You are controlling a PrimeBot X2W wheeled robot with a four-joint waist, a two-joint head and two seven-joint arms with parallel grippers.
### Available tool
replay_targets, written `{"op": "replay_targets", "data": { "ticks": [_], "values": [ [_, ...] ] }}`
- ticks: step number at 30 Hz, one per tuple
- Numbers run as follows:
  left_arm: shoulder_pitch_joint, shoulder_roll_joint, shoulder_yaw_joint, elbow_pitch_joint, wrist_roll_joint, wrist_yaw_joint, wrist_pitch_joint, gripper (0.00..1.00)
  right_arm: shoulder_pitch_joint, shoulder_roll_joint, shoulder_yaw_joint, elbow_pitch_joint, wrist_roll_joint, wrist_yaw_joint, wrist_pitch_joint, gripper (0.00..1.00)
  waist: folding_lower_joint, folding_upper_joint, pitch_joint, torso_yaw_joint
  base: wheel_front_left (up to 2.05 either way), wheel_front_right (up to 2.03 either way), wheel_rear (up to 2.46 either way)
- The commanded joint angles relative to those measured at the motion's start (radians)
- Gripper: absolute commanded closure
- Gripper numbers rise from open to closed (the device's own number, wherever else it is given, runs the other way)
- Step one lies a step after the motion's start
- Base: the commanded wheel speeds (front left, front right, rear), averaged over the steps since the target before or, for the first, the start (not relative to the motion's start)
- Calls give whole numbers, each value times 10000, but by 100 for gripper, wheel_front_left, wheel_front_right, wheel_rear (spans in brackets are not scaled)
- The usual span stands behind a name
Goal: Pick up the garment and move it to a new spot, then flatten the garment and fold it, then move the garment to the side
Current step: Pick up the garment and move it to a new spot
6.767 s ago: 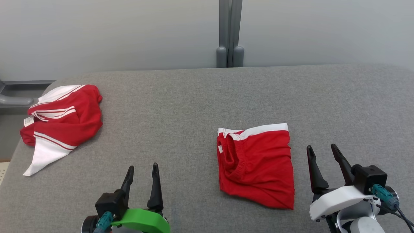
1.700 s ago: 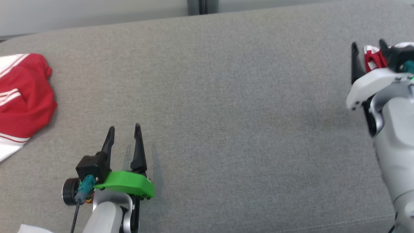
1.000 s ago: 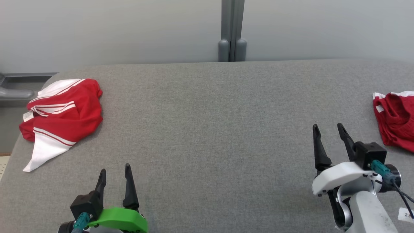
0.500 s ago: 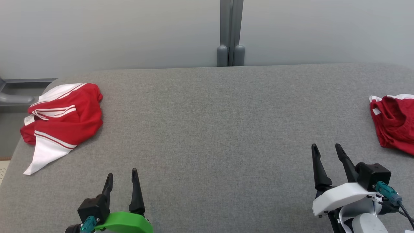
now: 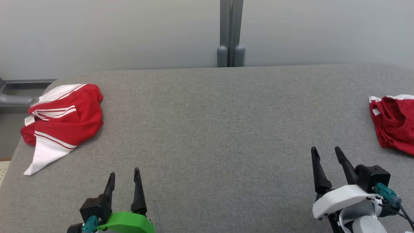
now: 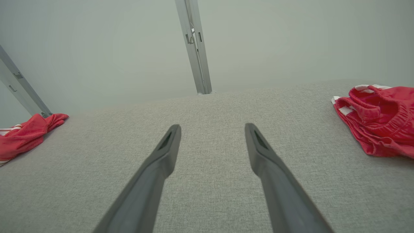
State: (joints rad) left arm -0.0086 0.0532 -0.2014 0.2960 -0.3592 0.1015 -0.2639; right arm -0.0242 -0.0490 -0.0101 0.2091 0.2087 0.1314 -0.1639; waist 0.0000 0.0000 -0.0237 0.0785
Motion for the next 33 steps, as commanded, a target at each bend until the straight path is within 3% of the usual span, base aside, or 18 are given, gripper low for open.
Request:
{"op": "replay_targets", "data": {
  "ticks": [1,9,13,26,33],
  "values": [
    [-20,14,-11,-24,87,5,-5,0,135,-29,14,-64,-62,-15,18,0,0,0,3,11,0,0,0],
    [-70,12,14,6,94,-61,-5,0,171,-30,22,-71,-195,-15,25,0,0,0,21,121,0,0,0],
    [-166,22,2,-19,146,-40,-4,0,204,-27,25,-159,-249,-15,-7,0,0,0,44,512,0,0,0],
    [-225,185,208,-231,203,0,-4,0,-88,-28,529,-93,79,-15,-185,0,0,0,211,3210,0,0,0],
    [-115,200,237,-331,190,48,-4,0,-269,-30,697,109,1,-15,-246,0,0,0,263,4160,0,0,0]
  ]
}}
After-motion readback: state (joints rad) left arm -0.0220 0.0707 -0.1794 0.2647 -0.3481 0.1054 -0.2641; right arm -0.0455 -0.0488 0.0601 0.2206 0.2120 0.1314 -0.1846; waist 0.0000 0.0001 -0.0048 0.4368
